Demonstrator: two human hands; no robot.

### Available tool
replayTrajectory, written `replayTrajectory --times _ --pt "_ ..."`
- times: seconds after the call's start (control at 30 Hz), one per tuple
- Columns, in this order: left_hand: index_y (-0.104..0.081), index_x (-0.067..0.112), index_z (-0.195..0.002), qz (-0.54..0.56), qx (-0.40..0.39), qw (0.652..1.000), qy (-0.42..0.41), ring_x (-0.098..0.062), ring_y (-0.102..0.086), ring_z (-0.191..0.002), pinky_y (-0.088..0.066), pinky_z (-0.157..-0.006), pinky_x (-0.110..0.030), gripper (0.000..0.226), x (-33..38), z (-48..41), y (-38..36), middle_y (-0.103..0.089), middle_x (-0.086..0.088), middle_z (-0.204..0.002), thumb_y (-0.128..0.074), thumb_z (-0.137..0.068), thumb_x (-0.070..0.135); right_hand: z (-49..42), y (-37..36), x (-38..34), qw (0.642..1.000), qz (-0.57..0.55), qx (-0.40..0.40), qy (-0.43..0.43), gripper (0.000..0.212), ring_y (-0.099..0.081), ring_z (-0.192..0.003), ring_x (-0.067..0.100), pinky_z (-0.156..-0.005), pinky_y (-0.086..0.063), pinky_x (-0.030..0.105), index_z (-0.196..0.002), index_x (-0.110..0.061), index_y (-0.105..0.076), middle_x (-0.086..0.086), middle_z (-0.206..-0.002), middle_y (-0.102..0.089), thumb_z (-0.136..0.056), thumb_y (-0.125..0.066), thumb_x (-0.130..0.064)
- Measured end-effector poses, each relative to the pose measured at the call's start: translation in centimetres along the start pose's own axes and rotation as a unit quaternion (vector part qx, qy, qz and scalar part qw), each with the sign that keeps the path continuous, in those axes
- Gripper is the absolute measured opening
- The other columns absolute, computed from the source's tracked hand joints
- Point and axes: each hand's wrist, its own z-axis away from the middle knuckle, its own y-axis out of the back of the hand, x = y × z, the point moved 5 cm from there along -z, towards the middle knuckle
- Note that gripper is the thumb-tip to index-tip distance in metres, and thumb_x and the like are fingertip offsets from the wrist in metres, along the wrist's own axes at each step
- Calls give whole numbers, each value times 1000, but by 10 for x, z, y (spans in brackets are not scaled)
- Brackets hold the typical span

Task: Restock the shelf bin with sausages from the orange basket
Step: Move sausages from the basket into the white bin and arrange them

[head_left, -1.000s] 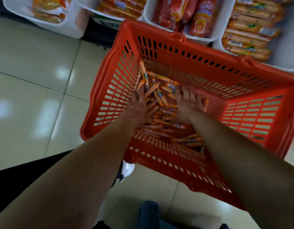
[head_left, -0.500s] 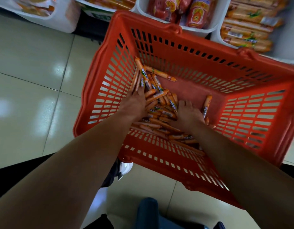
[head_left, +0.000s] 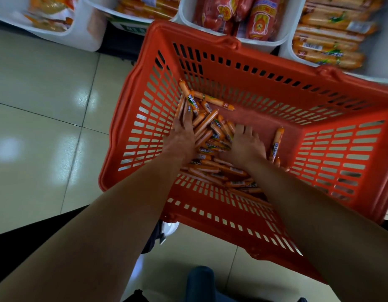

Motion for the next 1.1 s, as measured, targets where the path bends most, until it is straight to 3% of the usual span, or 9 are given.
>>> replayTrajectory --times 0.17,0.33,0.5,0.63,0.77,0.83,0.97,1.1 --pt "0 12 -155 123 -32 991 52 -40 -33 -140 -33 -114 -51 124 -7 -4 -2 -24 -20 -155 -87 -70 34 -11 5 -5 999 -11 -44 19 104 -51 -122 35 -91 -48 46 -140 -10 -34 13 -136 -47 -63 -83 -61" --pt "-23 6 -147 182 -22 980 73 -37 -49 -128 -44 -105 -47 104 -6 -2 -3 -51 -17 -137 -85 -70 37 -5 0 -16 998 21 -48 35 100 -59 -116 38 -88 -49 43 -145 -7 -31 16 -127 -59 -71 -82 -52" --pt "-19 7 -149 218 -4 972 87 -33 -51 -128 -44 -106 -45 103 -5 1 3 -49 -15 -141 -83 -73 35 -4 -7 -17 996 -22 -67 49 63 -61 -109 34 -86 -47 41 -115 -21 -55 8 -115 -65 -67 -77 -54" --pt "-14 9 -153 215 -2 974 72 -33 -51 -129 -43 -105 -39 107 -6 2 8 -51 -15 -140 -83 -75 29 1 -11 -19 996 -10 -74 50 57 -62 -106 33 -75 -41 36 -113 -20 -58 7 -112 -65 -69 -78 -51" --pt "-40 13 -137 228 -24 970 85 -28 -58 -112 -46 -86 -36 68 -14 6 15 -59 -9 -119 -76 -82 29 -1 -5 -4 993 -21 -102 47 47 -63 -101 29 -75 -41 33 -96 -23 -60 4 -106 -67 -67 -77 -55" --pt "-43 17 -134 245 -47 966 70 -24 -57 -108 -45 -85 -34 62 -18 9 14 -59 -5 -116 -75 -82 28 1 -2 1 994 -11 -94 50 45 -62 -102 29 -78 -40 33 -98 -23 -62 5 -107 -67 -70 -76 -55" --pt "-37 20 -145 251 -78 963 62 -30 -54 -125 -44 -106 -42 79 -22 20 20 -58 -8 -133 -79 -79 31 10 0 6 991 10 -117 66 51 -61 -105 29 -83 -47 35 -108 -20 -63 5 -113 -67 -74 -72 -56" --pt "-49 25 -133 249 -91 964 33 -22 -60 -114 -48 -100 -42 73 -23 33 34 -64 3 -120 -84 -72 41 16 9 22 993 -8 -117 15 46 -64 -104 31 -81 -48 33 -110 -21 -63 8 -111 -68 -75 -70 -50"
